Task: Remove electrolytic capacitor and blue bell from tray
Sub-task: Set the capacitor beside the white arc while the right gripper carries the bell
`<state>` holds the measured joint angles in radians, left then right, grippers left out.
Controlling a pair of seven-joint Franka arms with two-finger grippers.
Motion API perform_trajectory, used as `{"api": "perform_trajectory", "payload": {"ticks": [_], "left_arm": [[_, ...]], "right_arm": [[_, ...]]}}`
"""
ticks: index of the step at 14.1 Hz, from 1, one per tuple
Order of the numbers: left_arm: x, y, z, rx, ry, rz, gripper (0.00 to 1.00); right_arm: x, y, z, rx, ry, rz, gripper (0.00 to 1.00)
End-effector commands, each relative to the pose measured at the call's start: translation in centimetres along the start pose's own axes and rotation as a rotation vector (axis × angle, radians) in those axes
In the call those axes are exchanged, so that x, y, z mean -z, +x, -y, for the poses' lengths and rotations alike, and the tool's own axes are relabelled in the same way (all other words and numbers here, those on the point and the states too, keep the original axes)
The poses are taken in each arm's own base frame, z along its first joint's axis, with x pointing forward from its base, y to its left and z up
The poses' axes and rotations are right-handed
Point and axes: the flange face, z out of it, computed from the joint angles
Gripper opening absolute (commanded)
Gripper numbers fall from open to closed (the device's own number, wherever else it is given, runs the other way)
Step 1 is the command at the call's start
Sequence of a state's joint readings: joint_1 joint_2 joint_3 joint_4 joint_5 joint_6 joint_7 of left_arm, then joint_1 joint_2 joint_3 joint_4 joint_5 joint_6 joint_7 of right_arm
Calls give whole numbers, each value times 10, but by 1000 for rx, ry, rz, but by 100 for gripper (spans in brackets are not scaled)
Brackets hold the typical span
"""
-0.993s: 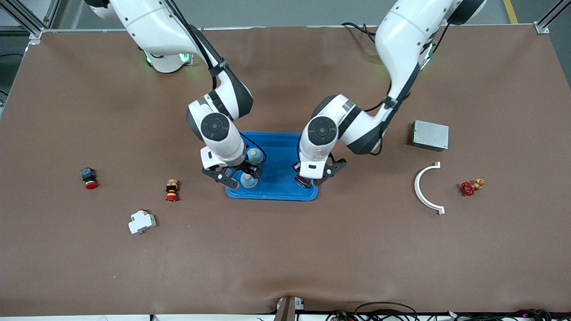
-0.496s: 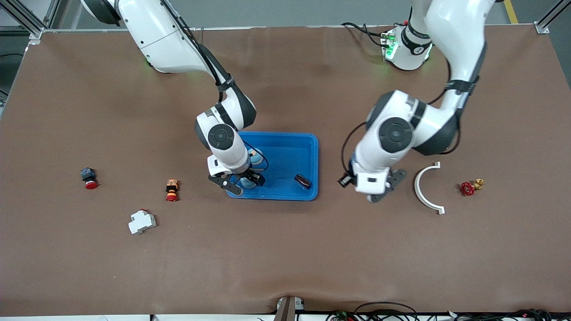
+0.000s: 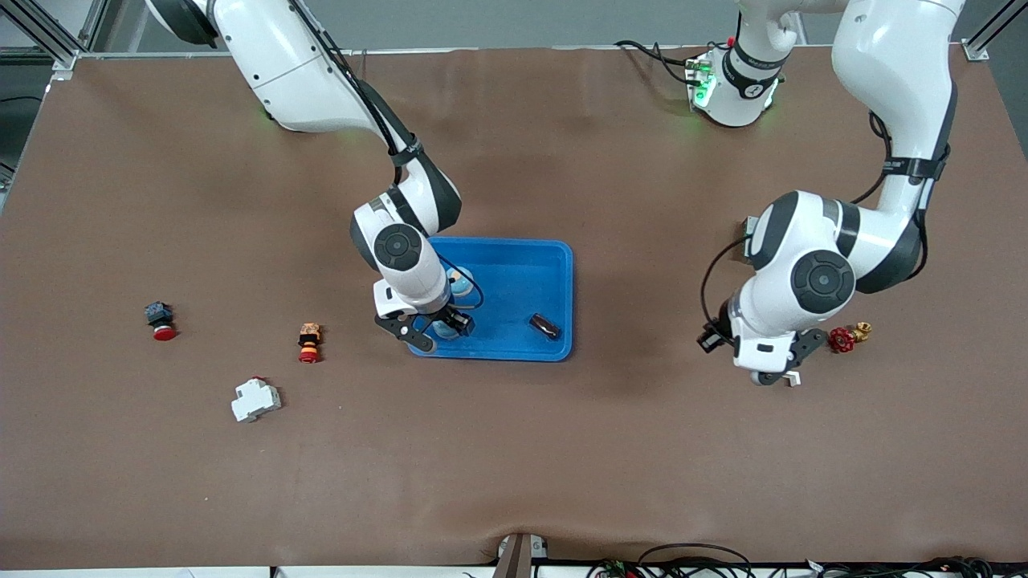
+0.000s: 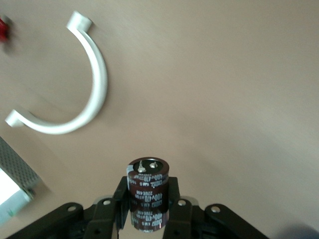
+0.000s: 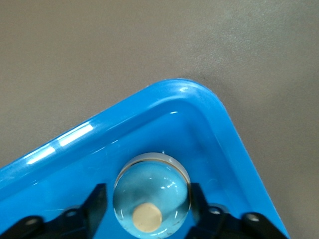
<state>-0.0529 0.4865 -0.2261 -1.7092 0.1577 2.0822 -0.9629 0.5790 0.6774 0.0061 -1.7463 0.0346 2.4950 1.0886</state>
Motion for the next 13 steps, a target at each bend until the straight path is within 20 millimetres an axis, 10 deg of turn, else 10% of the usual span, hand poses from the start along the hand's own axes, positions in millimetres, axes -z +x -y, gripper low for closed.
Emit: {"api": "perform_trajectory", "payload": {"ticks": [1, 5, 9, 13], "left_arm": [[-37, 19, 21, -52, 21, -71, 0], [-70, 20, 9, -86, -9, -73, 0], [-109, 16, 13, -210, 27, -17, 0], [-123, 11, 11, -209, 35, 5, 11]], "right_arm": [[-1, -2, 4, -12, -5, -9, 0], [13, -7, 8, 7, -62, 22, 0], [78, 9, 21, 35, -163, 78, 0], [127, 48, -10, 181, -168, 101, 0]]}}
